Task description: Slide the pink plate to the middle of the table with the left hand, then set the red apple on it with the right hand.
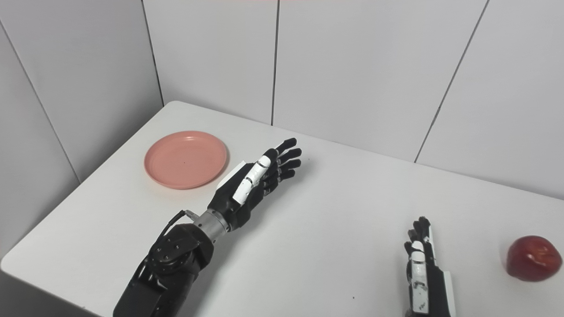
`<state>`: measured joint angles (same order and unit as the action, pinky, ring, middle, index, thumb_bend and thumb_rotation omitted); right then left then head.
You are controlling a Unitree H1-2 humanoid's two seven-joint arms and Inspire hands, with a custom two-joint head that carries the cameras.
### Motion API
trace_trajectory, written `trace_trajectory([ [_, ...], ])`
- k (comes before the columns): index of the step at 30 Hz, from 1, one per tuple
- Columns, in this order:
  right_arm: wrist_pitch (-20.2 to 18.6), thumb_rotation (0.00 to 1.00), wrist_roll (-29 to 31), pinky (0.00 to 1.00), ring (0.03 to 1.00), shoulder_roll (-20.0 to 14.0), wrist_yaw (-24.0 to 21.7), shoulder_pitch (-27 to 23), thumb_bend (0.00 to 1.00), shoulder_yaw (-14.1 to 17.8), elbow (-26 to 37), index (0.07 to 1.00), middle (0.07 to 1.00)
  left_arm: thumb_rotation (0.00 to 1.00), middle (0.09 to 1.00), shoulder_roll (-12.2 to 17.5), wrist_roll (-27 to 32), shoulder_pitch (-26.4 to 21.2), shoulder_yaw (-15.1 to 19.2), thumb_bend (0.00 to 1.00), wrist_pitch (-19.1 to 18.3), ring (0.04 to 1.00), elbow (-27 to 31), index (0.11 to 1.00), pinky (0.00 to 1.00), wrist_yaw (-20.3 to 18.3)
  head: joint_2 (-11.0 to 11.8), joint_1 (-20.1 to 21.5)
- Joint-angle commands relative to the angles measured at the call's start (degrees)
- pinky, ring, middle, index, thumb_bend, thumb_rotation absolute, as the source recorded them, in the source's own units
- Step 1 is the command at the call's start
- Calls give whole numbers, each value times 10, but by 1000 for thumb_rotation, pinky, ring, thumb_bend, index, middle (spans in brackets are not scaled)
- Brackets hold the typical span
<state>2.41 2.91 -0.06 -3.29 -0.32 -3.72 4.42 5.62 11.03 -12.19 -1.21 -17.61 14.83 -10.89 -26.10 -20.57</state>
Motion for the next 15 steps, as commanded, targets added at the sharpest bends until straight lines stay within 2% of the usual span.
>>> trace_trajectory([
  [1,12,1000,3,1000,1000,3,0,-5,58,4,-1,1000,1000,1000,951,6,11,-33,10,437,-1,928,22,928,957,2,-1,-1],
  [9,13,1000,7,1000,1000,1,-3,-6,61,6,-2,1000,1000,1000,940,24,16,-65,45,417,15,922,13,919,934,8,3,-7],
  [15,11,1000,2,1000,1000,1,-1,-6,38,5,2,1000,1000,1000,933,39,21,-93,78,435,5,923,18,909,924,21,2,-8],
])
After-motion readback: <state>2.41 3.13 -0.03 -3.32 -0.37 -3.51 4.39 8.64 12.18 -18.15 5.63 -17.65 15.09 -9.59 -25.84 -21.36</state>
